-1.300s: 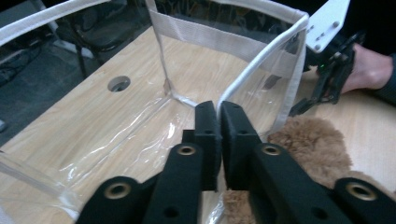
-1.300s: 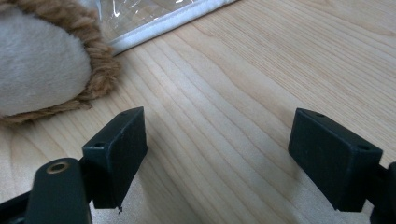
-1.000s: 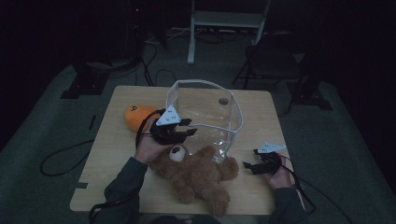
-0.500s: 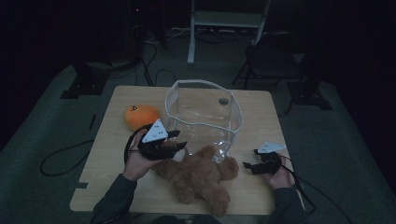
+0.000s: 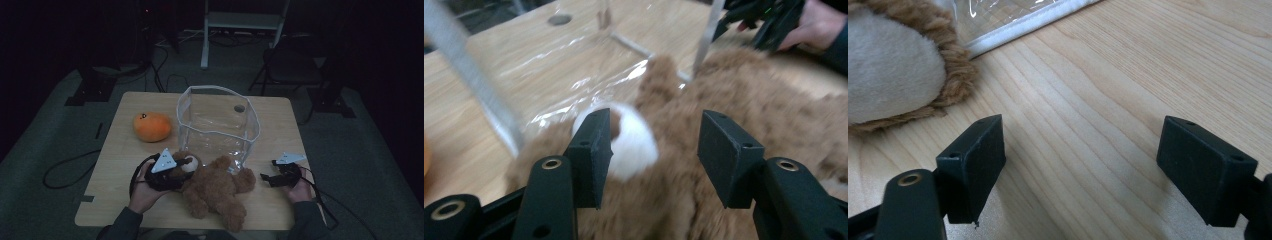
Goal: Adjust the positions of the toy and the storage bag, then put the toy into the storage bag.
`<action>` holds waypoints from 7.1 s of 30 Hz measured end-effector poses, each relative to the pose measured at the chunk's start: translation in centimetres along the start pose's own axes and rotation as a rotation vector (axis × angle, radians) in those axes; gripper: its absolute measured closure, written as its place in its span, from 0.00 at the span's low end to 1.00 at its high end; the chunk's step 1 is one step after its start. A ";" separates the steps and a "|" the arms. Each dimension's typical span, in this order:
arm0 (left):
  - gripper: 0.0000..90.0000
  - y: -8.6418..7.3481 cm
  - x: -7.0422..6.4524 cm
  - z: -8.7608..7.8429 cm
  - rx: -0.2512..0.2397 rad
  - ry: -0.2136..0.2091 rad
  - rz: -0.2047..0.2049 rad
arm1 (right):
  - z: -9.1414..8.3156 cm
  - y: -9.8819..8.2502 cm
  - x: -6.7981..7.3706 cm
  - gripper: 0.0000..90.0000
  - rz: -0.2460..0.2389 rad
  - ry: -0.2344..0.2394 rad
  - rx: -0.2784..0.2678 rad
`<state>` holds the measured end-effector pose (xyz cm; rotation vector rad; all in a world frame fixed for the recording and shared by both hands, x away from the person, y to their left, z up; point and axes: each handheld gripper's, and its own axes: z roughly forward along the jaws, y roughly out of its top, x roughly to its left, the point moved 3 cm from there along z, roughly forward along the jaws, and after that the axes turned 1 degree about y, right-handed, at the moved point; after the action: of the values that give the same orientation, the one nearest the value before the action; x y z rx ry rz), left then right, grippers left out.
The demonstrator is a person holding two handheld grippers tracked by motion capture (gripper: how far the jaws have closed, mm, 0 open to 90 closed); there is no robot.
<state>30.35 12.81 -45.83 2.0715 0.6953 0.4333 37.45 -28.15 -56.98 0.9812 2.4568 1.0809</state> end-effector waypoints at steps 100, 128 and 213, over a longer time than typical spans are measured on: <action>0.47 -2.8 7.2 -1.5 0.105 0.313 -0.229 | 0.0 0.0 0.0 0.21 0.004 0.000 0.000; 0.44 -2.1 5.8 0.0 0.113 0.304 -0.262 | 0.0 0.0 0.0 0.21 0.003 0.001 0.000; 0.46 0.6 6.9 -2.6 -0.115 0.312 -0.220 | 0.0 0.0 0.0 0.21 0.003 0.001 0.001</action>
<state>34.53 18.46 -43.60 1.8129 1.0463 0.6610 37.44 -28.19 -56.97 0.9848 2.4573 1.0811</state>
